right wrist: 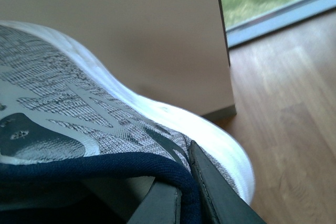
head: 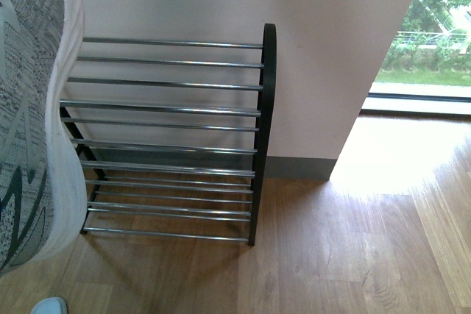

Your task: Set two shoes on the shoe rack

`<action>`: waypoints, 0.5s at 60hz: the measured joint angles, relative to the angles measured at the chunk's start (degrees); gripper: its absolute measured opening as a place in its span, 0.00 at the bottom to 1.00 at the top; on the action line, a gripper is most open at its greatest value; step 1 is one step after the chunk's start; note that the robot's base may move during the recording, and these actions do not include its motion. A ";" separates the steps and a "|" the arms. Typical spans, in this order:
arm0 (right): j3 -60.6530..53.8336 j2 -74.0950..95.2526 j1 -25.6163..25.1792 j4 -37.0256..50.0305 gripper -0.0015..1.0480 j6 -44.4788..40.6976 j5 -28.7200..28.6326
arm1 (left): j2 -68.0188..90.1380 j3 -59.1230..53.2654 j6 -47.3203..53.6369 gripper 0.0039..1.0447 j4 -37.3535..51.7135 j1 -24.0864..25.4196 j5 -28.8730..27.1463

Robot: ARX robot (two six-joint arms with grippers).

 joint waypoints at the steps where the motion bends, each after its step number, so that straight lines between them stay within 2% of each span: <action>1: -0.59 0.02 0.09 0.98 0.02 -0.63 -1.68 | 0.00 0.00 0.00 0.02 0.00 -0.02 0.26; 4: -1.31 0.02 0.28 1.95 0.02 -1.49 -4.39 | 0.00 0.00 0.02 0.02 0.00 0.00 0.07; 10: -1.55 -0.04 0.94 2.14 0.02 -3.17 -6.23 | 0.00 0.00 0.17 0.02 0.00 0.17 -0.90; 30: -1.75 -0.09 -0.35 2.14 0.02 -4.17 -2.38 | 0.00 0.00 0.17 0.02 0.00 0.15 -0.44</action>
